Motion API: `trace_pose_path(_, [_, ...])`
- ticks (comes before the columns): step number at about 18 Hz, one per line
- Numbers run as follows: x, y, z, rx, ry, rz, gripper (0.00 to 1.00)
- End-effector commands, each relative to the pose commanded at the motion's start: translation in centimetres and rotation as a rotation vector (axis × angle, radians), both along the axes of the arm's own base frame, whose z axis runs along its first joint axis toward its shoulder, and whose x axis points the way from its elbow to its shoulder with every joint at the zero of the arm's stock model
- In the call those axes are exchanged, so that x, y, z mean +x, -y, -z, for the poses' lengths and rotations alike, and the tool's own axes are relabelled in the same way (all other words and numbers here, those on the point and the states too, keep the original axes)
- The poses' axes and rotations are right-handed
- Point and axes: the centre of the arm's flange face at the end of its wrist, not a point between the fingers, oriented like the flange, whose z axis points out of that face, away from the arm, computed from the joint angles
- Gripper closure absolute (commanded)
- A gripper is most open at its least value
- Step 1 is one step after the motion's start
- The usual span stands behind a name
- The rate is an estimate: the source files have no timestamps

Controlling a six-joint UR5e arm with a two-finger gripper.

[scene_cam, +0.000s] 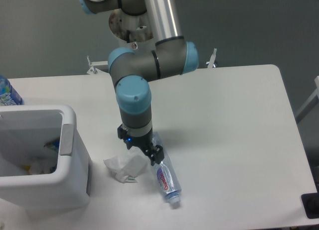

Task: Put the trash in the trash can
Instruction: 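Lower the gripper onto the tissue and close on it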

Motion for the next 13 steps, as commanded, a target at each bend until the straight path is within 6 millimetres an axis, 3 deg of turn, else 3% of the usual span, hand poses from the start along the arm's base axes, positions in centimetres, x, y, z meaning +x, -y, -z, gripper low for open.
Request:
trace_pose_path(1, [0.0, 0.0, 0.2, -0.002, 0.0, 0.0, 0.0])
trace_pose_path(2, [0.0, 0.0, 0.2, -0.003, -0.001, -0.002, 0.08])
trace_pose_path(6, [-0.2, -0.2, -0.3, 0.011, -0.005, -0.064, 0.8])
trace_pose_path(7, [-0.3, -0.3, -0.4, 0.014, -0.004, -0.09, 0.94])
trace_pose_path(8, [-0.4, -0.4, -0.6, 0.019, -0.003, -0.11, 1.0])
trace_pose_path(13, [-1.0, -1.3, -2.1, 0.059, -0.012, -0.185, 1.0])
